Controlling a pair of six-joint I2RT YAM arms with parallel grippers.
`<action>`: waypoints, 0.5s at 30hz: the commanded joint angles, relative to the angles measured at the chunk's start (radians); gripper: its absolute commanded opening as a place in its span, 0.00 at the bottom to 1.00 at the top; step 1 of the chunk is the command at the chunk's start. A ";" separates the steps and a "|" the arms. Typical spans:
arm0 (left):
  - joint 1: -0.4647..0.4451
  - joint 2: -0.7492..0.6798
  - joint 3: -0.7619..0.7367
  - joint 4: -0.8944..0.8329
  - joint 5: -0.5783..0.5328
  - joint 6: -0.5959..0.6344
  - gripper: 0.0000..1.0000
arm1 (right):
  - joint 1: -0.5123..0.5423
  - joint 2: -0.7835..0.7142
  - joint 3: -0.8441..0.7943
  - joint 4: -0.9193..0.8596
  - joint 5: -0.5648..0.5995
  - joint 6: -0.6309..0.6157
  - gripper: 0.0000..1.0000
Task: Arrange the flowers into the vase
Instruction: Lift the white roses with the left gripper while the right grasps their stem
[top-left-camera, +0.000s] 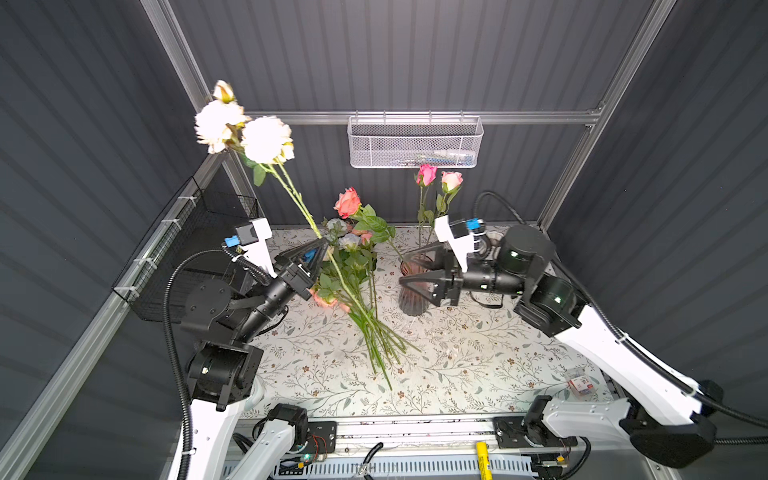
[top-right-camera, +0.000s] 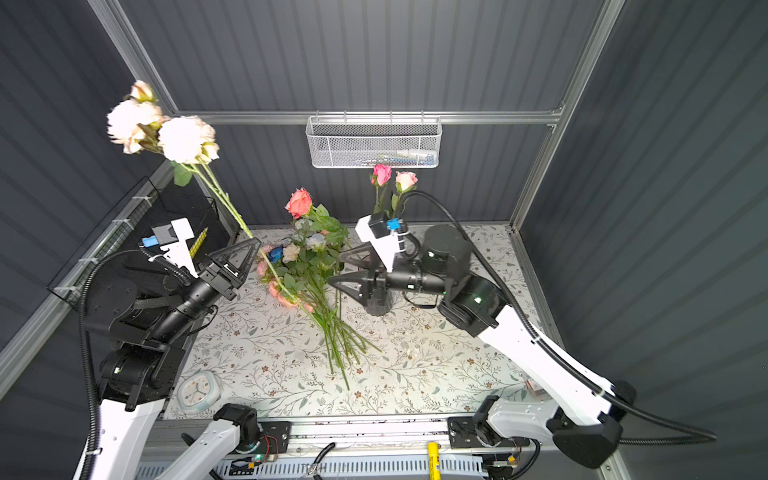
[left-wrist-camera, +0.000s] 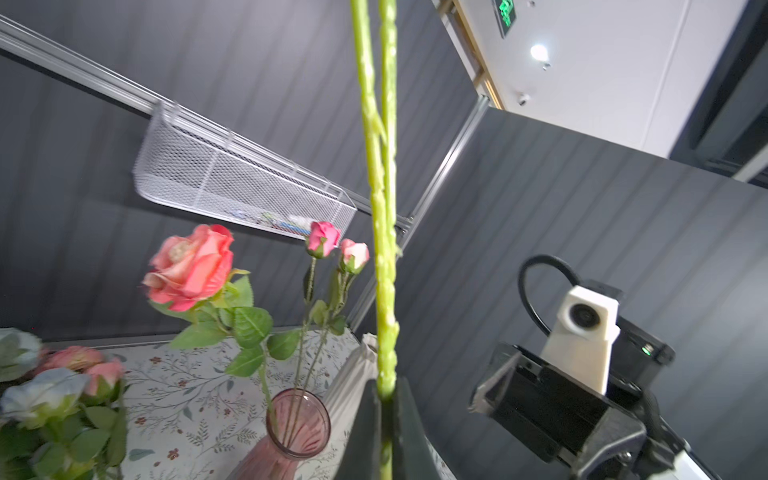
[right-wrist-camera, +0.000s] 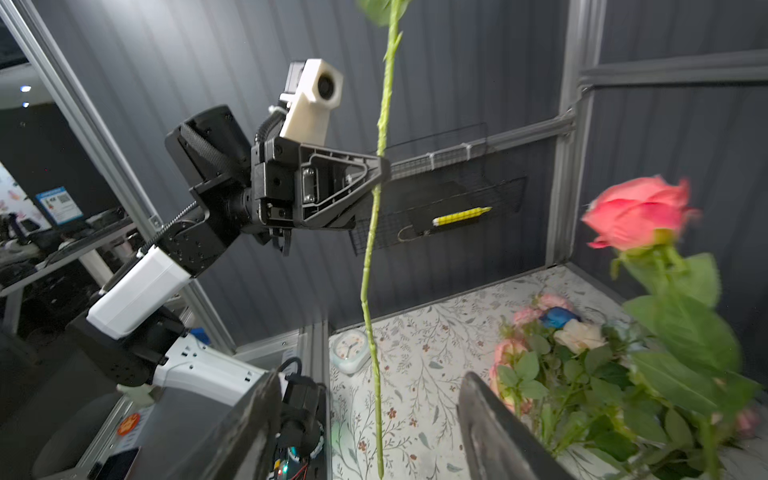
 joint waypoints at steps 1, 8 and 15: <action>0.003 0.033 0.013 0.042 0.205 -0.001 0.00 | 0.060 0.106 0.136 -0.185 -0.013 -0.105 0.70; 0.003 0.042 -0.007 0.104 0.300 -0.024 0.00 | 0.110 0.257 0.314 -0.274 -0.014 -0.133 0.67; 0.003 0.050 -0.002 0.117 0.318 -0.045 0.00 | 0.110 0.282 0.316 -0.163 -0.074 -0.074 0.30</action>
